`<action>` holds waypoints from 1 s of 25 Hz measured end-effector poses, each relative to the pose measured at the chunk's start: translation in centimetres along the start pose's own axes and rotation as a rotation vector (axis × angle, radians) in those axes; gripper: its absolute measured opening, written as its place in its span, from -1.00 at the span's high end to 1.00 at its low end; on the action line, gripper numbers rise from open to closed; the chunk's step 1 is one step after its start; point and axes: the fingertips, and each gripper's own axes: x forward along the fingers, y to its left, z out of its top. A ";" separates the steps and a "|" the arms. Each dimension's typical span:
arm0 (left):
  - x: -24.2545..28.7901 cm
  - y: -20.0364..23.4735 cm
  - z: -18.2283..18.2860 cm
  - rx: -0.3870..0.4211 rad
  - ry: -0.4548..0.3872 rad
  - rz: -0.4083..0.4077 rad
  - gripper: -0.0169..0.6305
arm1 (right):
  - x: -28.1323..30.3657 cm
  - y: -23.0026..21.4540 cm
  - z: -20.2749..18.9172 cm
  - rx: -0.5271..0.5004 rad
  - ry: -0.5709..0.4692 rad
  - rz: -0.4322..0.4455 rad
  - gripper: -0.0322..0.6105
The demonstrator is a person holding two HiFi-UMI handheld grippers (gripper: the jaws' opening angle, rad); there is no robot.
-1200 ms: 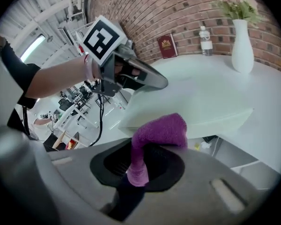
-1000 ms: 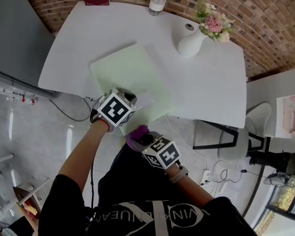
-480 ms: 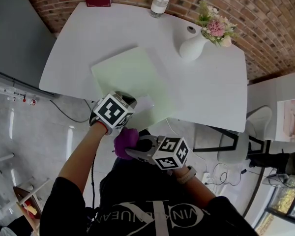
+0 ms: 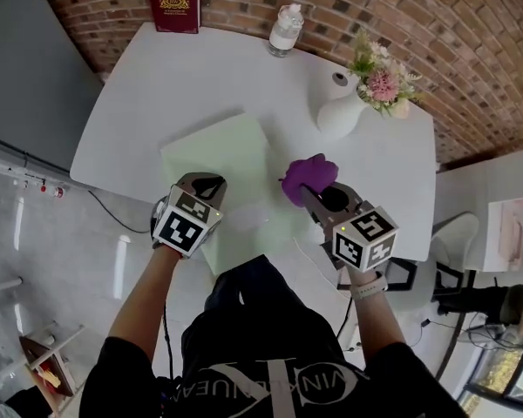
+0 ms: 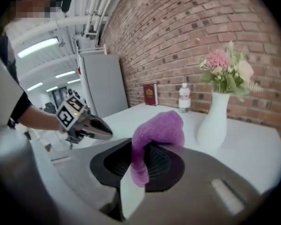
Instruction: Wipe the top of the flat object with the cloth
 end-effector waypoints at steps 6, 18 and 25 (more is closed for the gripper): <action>2.4 1.0 1.4 0.029 0.043 0.061 0.91 | 7.3 -7.1 2.6 -0.110 0.028 -0.173 0.71; 4.1 1.7 -0.1 -0.081 0.155 0.054 0.91 | 19.9 -8.6 4.4 0.081 0.018 0.120 0.71; 4.4 1.9 -0.1 -0.094 0.152 0.058 0.91 | 19.0 -7.8 2.4 0.337 0.059 0.275 0.71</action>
